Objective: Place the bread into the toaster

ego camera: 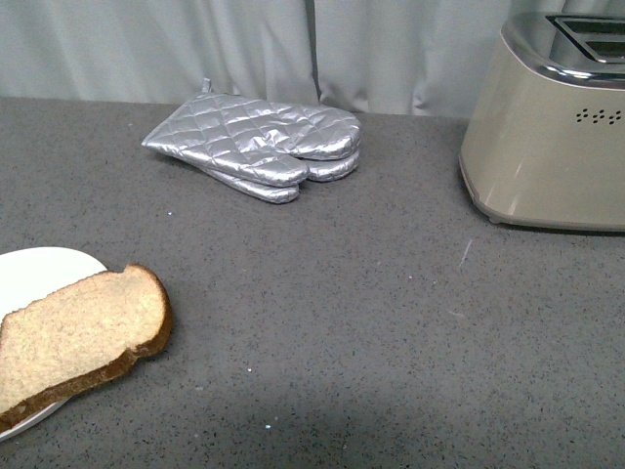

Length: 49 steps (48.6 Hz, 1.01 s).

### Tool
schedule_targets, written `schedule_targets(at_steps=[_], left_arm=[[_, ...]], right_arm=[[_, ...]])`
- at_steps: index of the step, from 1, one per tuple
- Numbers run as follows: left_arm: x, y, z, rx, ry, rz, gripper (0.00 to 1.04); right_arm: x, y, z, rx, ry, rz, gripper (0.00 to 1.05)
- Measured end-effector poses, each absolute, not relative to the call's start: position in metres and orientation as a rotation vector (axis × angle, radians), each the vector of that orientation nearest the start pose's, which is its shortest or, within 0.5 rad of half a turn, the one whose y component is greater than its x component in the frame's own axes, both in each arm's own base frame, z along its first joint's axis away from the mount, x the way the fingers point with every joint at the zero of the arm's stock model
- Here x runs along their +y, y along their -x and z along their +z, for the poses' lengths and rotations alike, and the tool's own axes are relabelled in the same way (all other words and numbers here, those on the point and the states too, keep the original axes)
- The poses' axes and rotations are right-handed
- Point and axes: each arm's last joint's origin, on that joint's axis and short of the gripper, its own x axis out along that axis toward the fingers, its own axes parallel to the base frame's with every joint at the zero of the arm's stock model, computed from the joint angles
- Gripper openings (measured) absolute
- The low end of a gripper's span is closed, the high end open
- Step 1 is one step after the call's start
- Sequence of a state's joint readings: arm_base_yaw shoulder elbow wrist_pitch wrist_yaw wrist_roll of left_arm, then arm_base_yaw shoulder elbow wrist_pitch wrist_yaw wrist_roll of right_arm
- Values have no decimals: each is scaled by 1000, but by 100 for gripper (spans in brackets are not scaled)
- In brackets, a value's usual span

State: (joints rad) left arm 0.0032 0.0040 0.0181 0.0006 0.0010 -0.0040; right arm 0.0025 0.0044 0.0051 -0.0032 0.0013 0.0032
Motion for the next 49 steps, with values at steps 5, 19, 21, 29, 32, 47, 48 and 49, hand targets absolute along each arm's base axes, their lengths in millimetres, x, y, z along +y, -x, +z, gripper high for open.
schedule_targets(at_steps=[5, 19, 21, 29, 32, 47, 48, 49], left_arm=[[0, -97, 169, -15, 4, 2, 98], [0, -97, 169, -15, 4, 2, 98], [0, -97, 169, -15, 4, 2, 98], [0, -97, 169, -15, 4, 2, 98], [0, -97, 169, -15, 4, 2, 98], [-2, -117, 163, 371, 859, -242, 98], [-2, -121, 165, 375, 915, -232, 98], [-1, -127, 167, 372, 956, -224, 98]], right_arm=[[0, -98, 165, 2, -3, 1, 95], [0, -98, 165, 2, -3, 1, 95], [0, -98, 165, 2, -3, 1, 95], [0, -98, 165, 2, -3, 1, 95], [0, -98, 165, 2, -3, 1, 95], [0, -98, 165, 2, -3, 1, 95], [0, -98, 165, 2, -3, 1, 95], [0, -98, 165, 2, -4, 1, 95]])
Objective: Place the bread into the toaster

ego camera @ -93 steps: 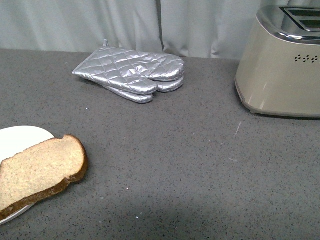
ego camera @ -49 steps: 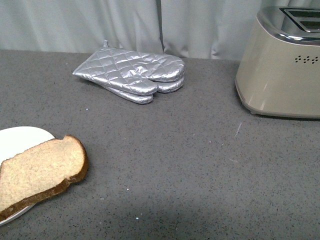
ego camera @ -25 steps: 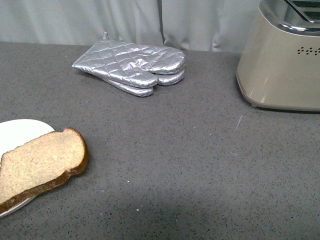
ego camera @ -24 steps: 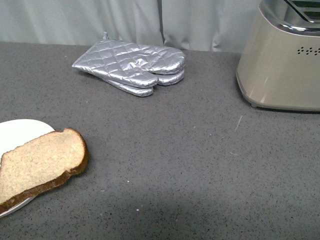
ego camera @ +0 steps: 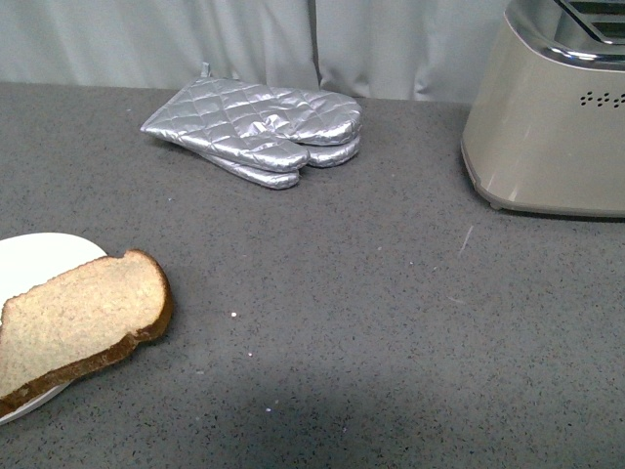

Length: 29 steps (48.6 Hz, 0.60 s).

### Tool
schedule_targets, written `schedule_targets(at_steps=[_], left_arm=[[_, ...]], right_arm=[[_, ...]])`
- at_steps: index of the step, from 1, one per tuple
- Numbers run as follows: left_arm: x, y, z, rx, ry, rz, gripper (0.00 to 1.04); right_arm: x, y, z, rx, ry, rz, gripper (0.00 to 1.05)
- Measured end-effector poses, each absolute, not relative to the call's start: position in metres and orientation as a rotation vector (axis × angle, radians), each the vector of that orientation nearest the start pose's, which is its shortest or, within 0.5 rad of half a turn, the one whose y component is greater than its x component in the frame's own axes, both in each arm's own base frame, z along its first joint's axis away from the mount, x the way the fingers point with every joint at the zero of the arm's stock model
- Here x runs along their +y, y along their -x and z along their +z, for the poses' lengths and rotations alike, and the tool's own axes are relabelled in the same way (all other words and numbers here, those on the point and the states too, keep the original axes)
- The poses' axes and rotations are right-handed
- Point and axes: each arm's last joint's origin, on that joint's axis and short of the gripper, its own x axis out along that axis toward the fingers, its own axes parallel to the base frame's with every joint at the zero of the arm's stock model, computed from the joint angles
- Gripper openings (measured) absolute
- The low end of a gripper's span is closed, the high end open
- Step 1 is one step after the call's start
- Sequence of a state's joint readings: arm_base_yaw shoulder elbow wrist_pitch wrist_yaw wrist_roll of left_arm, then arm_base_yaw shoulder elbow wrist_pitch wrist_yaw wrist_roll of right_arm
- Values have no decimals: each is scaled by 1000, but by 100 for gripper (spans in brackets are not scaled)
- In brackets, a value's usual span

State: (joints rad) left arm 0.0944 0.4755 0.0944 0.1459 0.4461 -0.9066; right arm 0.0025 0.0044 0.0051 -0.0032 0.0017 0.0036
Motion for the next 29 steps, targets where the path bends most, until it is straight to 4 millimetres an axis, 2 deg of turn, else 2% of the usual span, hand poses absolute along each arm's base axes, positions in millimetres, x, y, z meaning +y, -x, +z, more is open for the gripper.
schedule_targets(at_steps=[3, 7, 12, 15, 19, 25, 29], left_arm=[[3, -143, 173, 361, 1016, -213, 98], [14, -175, 178, 352, 1045, -212, 98], [34, -211, 172, 389, 1039, -187, 98], [50, -230, 163, 426, 1039, -150, 98], [84, -258, 143, 491, 1013, -75, 98], [119, -281, 124, 538, 954, -6, 98], [136, -290, 113, 562, 917, 24, 98]], right_arm=[[0, -98, 165, 2, -3, 1, 95], [0, -98, 165, 2, -3, 2, 95], [0, -98, 165, 2, -3, 1, 95], [0, -98, 165, 2, -3, 1, 95], [0, -98, 165, 2, -3, 1, 95], [0, -98, 165, 2, -3, 1, 95], [0, -98, 165, 2, -3, 1, 95]])
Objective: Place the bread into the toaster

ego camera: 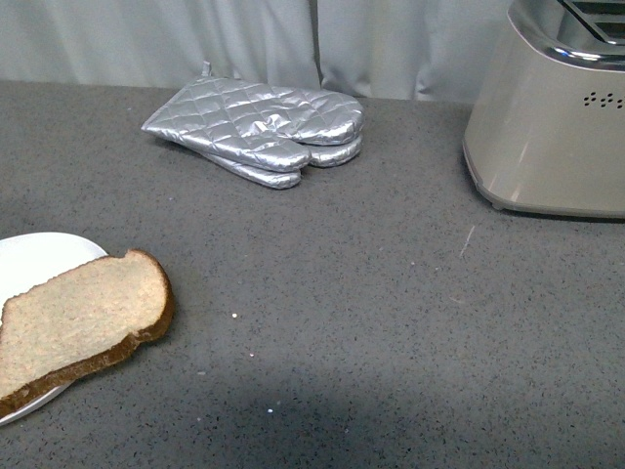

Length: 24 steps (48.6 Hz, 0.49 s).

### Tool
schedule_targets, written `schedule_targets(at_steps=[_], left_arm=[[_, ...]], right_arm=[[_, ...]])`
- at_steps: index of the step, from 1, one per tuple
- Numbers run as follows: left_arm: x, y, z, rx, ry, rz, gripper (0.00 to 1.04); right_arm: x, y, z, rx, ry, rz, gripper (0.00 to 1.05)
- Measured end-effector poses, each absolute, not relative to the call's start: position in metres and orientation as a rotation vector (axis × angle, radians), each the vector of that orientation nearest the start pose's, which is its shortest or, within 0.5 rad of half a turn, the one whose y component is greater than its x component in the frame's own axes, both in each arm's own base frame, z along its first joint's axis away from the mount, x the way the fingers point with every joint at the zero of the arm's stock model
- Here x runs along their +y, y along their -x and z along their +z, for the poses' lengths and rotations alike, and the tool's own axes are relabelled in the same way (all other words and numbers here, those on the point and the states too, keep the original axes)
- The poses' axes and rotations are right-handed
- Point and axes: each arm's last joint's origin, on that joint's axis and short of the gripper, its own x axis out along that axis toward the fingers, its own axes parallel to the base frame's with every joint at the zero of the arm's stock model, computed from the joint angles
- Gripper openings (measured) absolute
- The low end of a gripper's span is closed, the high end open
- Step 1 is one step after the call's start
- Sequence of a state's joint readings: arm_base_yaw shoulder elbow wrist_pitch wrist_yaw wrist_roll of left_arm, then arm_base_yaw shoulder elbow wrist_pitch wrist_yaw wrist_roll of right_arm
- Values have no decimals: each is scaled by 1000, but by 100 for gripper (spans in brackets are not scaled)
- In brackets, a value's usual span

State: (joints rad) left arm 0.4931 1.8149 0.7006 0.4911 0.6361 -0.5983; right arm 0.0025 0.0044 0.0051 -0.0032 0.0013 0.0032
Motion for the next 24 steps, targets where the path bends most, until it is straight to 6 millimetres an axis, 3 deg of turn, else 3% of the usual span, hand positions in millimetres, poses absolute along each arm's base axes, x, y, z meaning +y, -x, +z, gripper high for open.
schedule_targets(at_steps=[5, 13, 24], left_arm=[[155, -299, 97, 626, 855, 43, 98], [170, -302, 81, 701, 765, 42, 98], [173, -294, 66, 844, 661, -6, 98]], right_arm=[[0, -98, 165, 2, -3, 1, 95], [0, -98, 165, 2, -3, 1, 95], [0, -98, 165, 2, -3, 1, 95]])
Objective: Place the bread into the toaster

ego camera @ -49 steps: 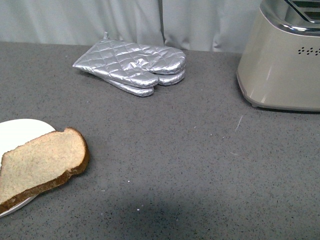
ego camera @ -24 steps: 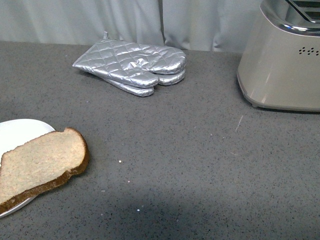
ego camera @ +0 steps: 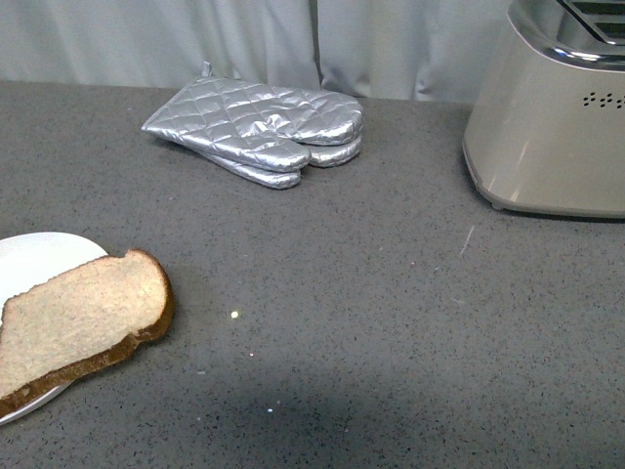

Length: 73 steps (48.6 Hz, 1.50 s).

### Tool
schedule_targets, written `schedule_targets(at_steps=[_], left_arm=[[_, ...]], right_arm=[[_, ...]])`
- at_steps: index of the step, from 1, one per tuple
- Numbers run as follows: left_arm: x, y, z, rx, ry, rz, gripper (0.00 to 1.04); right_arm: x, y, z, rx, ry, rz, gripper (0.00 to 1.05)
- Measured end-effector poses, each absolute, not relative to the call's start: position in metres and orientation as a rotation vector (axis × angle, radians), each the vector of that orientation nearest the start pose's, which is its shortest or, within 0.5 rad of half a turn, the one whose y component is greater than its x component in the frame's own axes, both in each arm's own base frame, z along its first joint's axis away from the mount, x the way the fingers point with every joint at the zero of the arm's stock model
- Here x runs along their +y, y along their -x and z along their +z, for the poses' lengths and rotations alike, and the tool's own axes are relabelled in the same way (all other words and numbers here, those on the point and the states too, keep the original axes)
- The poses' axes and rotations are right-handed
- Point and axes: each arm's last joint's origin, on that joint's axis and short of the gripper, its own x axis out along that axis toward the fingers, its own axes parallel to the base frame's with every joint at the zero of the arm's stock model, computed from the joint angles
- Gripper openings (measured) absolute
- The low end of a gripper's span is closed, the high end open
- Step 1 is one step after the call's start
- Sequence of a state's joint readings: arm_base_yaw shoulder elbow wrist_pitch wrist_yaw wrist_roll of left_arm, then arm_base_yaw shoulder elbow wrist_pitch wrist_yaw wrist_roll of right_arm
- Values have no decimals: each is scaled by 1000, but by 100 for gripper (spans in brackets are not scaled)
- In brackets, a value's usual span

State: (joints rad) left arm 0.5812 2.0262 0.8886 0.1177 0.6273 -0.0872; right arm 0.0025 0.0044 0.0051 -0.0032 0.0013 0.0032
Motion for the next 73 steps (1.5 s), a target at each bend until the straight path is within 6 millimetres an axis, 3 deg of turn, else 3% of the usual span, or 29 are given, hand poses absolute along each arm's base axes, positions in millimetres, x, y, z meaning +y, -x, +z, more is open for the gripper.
schedule_targets(at_steps=[30, 36, 52, 60, 73], left_arm=[[153, -278, 58, 1037, 433, -263, 98], [149, -278, 58, 1065, 392, -258, 83], [143, -276, 53, 1132, 344, -242, 24], [142, -277, 52, 1127, 346, -224, 3], [131, -291, 67, 1029, 407, -200, 4]], right_arm=[[0, -98, 165, 2, -3, 1, 95], [0, -98, 165, 2, -3, 1, 95], [0, -98, 165, 2, -3, 1, 95], [0, -98, 165, 2, -3, 1, 95], [0, -98, 165, 2, -3, 1, 95]])
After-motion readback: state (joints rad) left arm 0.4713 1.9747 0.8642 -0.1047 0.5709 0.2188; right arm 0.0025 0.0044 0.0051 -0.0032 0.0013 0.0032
